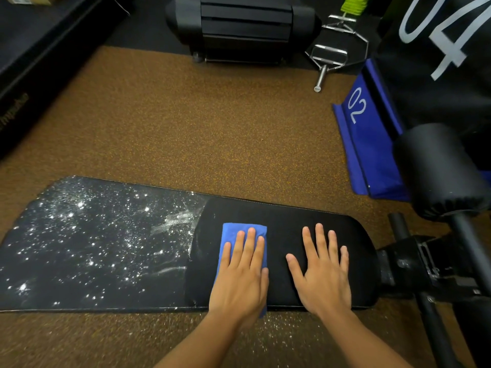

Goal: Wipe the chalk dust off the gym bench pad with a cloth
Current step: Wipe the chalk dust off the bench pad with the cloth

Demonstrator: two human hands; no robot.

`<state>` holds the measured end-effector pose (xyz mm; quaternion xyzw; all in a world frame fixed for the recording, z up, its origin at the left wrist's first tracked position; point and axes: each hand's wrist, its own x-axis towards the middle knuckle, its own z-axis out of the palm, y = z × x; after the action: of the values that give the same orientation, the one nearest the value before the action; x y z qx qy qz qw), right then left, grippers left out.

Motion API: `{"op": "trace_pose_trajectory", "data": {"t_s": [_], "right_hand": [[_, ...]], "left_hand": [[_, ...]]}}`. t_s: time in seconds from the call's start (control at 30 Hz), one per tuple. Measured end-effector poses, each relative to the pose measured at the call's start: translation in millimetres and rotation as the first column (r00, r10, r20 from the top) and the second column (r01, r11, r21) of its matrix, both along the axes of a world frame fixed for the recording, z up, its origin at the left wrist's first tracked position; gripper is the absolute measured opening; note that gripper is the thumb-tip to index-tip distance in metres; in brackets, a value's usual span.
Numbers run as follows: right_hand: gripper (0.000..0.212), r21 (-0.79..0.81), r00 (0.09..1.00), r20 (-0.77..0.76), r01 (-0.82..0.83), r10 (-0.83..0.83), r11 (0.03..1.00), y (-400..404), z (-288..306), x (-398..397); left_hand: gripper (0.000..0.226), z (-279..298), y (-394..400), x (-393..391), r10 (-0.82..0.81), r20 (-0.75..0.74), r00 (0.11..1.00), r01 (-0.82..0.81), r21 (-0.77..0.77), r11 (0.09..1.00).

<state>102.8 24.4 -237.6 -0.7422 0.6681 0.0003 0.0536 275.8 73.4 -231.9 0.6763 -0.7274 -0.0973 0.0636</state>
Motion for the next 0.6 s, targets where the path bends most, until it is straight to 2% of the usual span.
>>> {"op": "trace_pose_trajectory", "data": {"t_s": [0.23, 0.6], "right_hand": [[0.071, -0.001, 1.000, 0.001, -0.007, 0.007, 1.000, -2.3, 0.5, -0.5], [0.074, 0.029, 1.000, -0.005, -0.020, 0.020, 0.999, -0.8, 4.6, -0.3]], "left_hand": [[0.059, 0.6, -43.2, 33.7, -0.013, 0.028, 1.000, 0.014, -0.018, 1.000], [0.061, 2.3, -19.8, 58.9, 0.074, 0.004, 0.997, -0.073, -0.032, 0.997]]}}
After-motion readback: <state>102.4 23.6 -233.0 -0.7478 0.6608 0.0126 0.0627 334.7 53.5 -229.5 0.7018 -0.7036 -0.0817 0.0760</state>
